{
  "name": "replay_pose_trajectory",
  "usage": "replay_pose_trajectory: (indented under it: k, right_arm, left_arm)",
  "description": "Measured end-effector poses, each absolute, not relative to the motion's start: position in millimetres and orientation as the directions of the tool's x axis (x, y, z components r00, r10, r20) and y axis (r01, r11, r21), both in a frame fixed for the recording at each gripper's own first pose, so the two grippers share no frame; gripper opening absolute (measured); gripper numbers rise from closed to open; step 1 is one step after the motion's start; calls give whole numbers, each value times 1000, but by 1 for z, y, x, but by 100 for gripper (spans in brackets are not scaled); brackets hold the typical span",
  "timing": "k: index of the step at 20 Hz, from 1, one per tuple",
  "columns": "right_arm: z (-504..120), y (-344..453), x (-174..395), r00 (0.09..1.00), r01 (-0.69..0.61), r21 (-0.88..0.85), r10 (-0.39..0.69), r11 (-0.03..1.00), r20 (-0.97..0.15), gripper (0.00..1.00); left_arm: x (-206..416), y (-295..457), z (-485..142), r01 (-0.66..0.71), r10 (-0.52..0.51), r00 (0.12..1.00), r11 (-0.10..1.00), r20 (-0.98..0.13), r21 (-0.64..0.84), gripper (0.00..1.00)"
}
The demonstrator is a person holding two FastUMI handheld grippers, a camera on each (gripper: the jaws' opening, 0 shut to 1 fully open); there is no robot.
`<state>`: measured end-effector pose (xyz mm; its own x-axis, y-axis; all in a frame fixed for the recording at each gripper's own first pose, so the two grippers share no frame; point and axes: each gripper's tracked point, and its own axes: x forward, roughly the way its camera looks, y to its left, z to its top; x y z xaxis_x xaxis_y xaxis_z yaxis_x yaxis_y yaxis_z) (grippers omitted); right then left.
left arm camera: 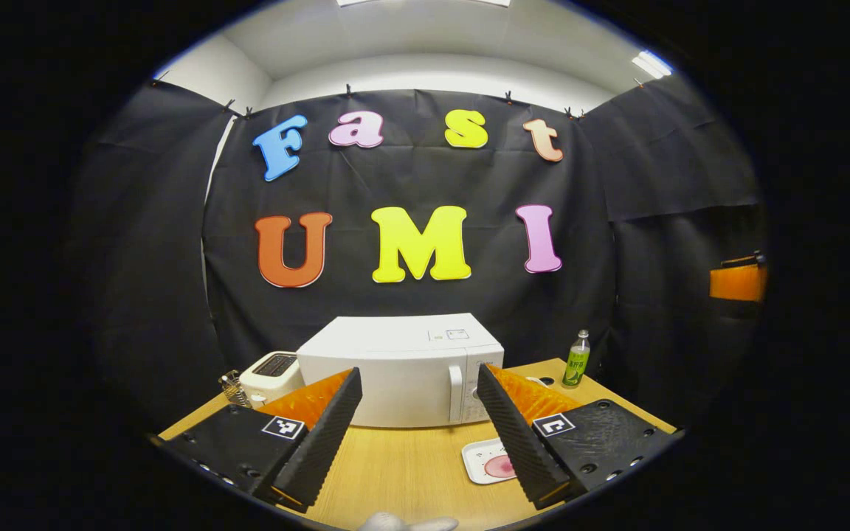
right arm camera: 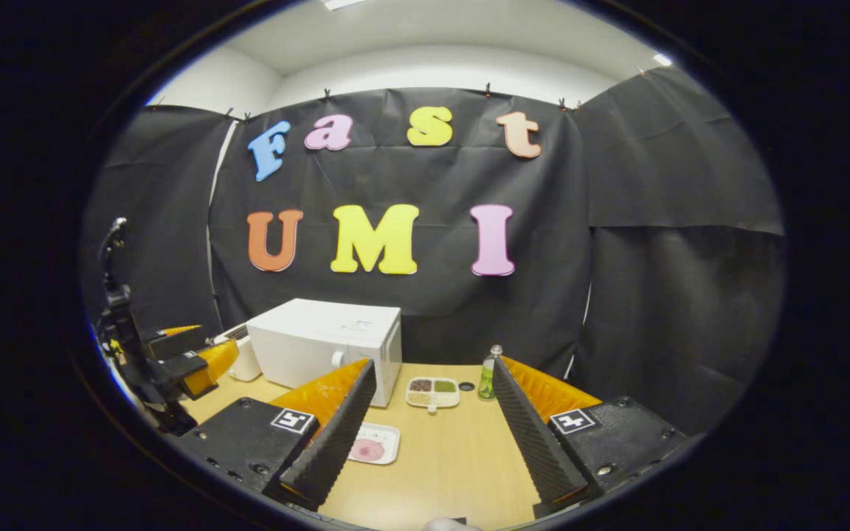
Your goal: Open the microwave oven with the left hand, put the food in, and close the microwave oven.
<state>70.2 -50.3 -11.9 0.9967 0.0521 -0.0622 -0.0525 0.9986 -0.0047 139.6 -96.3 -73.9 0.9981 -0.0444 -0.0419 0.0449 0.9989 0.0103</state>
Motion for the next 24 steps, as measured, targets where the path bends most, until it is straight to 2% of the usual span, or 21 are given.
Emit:
replay_pose_trajectory:
  k: [1, 2, 3, 4, 10, 11, 12, 13, 15, 16, 17, 18, 19, 20, 21, 23, 24]
  right_arm:
    - [-11, -55, 73, 997, -51, -3, 51, 999, -62, 94]
    - [-12, -58, 77, 996, -56, 1, 55, 998, -69, 100]
    - [-15, -62, 80, 995, -57, -2, 57, 998, -83, 100]
    - [-19, -67, 84, 994, -57, -8, 55, 998, -96, 94]
    - [-41, -96, 101, 985, -53, -31, 47, 998, -164, 94]
    - [-45, -103, 104, 983, -47, -41, 39, 998, -178, 94]
    - [-49, -110, 107, 981, -43, -45, 34, 998, -190, 100]
    - [-52, -115, 110, 979, -40, -49, 29, 998, -201, 94]
    - [-61, -124, 115, 974, -36, -50, 24, 998, -224, 94]
    - [-66, -126, 118, 971, -38, -52, 25, 998, -236, 95]
    - [-69, -128, 120, 969, -43, -58, 28, 997, -245, 100]
    - [-71, -130, 122, 967, -46, -62, 29, 997, -251, 94]
    - [-72, -132, 124, 966, -51, -66, 32, 997, -256, 100]
    - [-73, -133, 126, 965, -55, -68, 36, 996, -261, 100]
    - [-75, -133, 129, 963, -62, -69, 42, 996, -267, 94]
    - [-76, -132, 134, 960, -79, -69, 57, 994, -276, 95]
    - [-75, -131, 137, 959, -90, -66, 68, 994, -276, 95]
  left_arm:
    - [154, -102, -86, 40, -38, 998, 999, -58, 19, 96]
    - [168, -109, -97, 38, -36, 997, 999, -71, 21, 96]
    - [183, -117, -110, 39, -38, 996, 999, -87, 15, 96]
    - [197, -125, -124, 39, -38, 994, 999, -103, 5, 96]
    - [294, -146, -193, -7, 2, 987, 1000, -159, -31, 96]
    - [308, -151, -203, -5, -1, 985, 999, -171, -36, 89]
    - [322, -156, -214, -4, -3, 982, 999, -186, -41, 88]
    - [332, -158, -225, -8, 0, 980, 999, -199, -42, 95]
    - [352, -161, -241, -23, 15, 977, 999, -215, -36, 94]
    - [359, -160, -247, -30, 22, 976, 999, -219, -33, 90]
    - [366, -159, -249, -36, 29, 976, 999, -215, -27, 88]
    - [371, -157, -252, -41, 36, 976, 999, -217, -20, 72]
    - [375, -160, -256, -23, 17, 975, 999, -224, -25, 80]
    - [378, -165, -256, 3, -10, 975, 999, -223, -35, 75]
    - [381, -165, -253, 12, -19, 977, 999, -213, -34, 72]
    - [383, -159, -247, 14, -17, 981, 1000, -195, -19, 41]
    - [384, -165, -246, 29, -34, 981, 999, -190, -30, 40]
